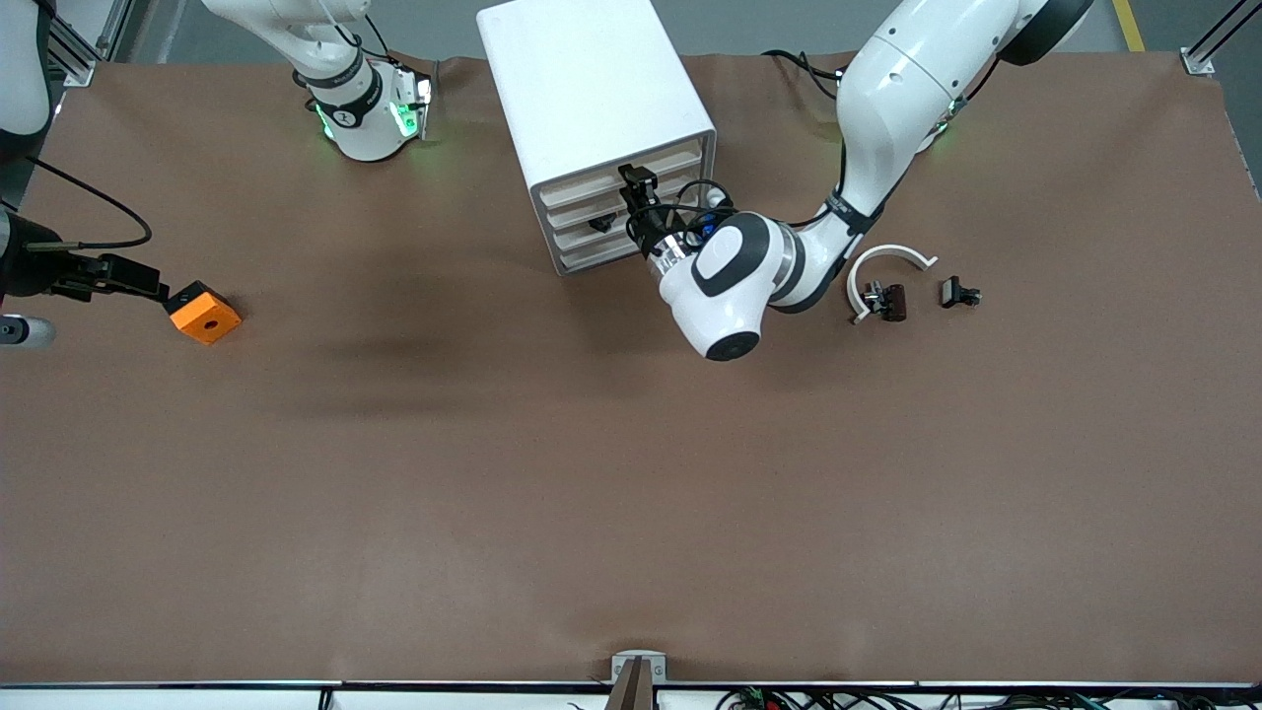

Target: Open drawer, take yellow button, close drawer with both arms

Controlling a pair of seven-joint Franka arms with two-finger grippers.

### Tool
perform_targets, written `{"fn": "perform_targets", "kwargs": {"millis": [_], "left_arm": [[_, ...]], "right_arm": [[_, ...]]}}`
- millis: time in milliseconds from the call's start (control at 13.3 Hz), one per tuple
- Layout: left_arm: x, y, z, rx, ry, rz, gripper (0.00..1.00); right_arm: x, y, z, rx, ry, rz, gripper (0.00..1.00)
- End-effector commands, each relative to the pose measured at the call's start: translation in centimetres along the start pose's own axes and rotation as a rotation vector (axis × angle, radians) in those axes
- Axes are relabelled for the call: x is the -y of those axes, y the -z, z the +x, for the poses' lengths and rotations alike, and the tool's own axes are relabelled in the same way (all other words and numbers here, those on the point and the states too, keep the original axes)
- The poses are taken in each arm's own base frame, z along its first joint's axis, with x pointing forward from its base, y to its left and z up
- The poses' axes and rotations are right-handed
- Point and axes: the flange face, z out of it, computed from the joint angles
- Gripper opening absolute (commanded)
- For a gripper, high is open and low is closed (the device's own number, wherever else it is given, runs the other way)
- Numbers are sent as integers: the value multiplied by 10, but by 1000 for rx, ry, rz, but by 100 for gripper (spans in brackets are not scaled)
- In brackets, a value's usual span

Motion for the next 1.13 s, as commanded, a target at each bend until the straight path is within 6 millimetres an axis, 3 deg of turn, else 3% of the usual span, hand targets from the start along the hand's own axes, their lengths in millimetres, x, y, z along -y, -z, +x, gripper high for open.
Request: {"fn": "perform_targets", "kwargs": {"millis": [0,150,376,527,752,903,1053], "left_arm": [[-2,-4,-3,2,16,26,2],[-6,1,-4,33,21,36,0],[-17,21,1,77,35,-3,0],[-29,46,9,122,53,-47,0],[-49,91,10,210,63,-126,0],[-56,109,5,248,53,-161,0],[-60,129,11,279,58,-199,0]], "right_arm": [[4,-2,-1,9,-38,14,100],[7,-4,-1,14,-66,15,100],[36,-5,-1,15,-91,6,100],[75,-5,-2,15,-132,-6,100],[130,-6,-7,3,-208,-18,100],[172,-7,-13,-1,-311,7,100],[226,-9,-27,-10,-336,0,100]]}}
